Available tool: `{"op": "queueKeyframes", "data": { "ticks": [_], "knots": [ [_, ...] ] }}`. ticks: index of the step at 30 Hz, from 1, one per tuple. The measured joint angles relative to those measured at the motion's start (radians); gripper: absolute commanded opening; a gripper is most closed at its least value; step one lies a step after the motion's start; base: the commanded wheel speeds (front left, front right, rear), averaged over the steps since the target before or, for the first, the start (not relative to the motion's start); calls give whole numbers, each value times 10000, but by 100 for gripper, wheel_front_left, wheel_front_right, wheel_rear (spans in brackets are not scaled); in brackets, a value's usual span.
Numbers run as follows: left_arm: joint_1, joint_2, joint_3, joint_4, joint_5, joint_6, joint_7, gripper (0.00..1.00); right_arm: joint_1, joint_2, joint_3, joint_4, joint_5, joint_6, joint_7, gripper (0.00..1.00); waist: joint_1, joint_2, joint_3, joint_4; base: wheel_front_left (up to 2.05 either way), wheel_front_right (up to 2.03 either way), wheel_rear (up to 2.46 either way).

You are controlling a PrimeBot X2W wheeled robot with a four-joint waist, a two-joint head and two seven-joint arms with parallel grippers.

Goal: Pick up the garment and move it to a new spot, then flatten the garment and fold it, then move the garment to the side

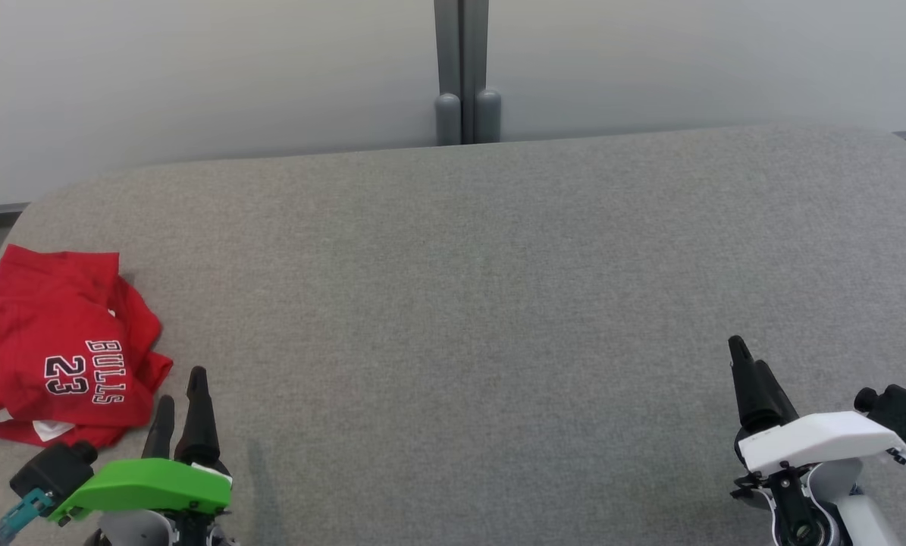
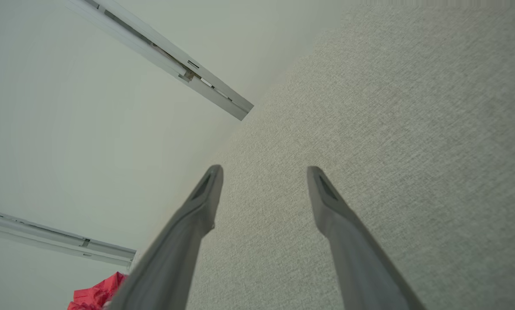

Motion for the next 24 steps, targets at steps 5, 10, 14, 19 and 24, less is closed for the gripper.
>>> {"op": "queueKeyframes", "data": {
  "ticks": [5, 10, 14, 19, 24],
  "knots": [
    [0, 94, -169, 15, 780, 96, -159, 100, -8, 6, 148, -36, -756, 0, -157, 100, 0, 0, 8, -10, 0, 0, 0],
    [0, 171, -405, 40, 1517, 150, -311, 100, -54, 12, 182, -138, -1501, 0, -330, 100, 0, 0, 24, -1, 0, 0, 0],
    [0, 278, -573, 42, 2050, 247, -437, 100, -69, 44, 263, -224, -2004, 0, -454, 100, 0, 0, 34, 12, 0, 0, 0],
    [-4, 389, -769, -2, 2660, 351, -593, 100, -218, 52, 380, -359, -2694, 0, -581, 100, 0, 0, 61, 22, 0, 0, 0],
    [-181, 441, -974, 48, 3319, 468, -734, 100, -324, 63, 525, -330, -3496, 0, -771, 100, 0, 0, 90, 18, 0, 0, 0]
  ]
}}
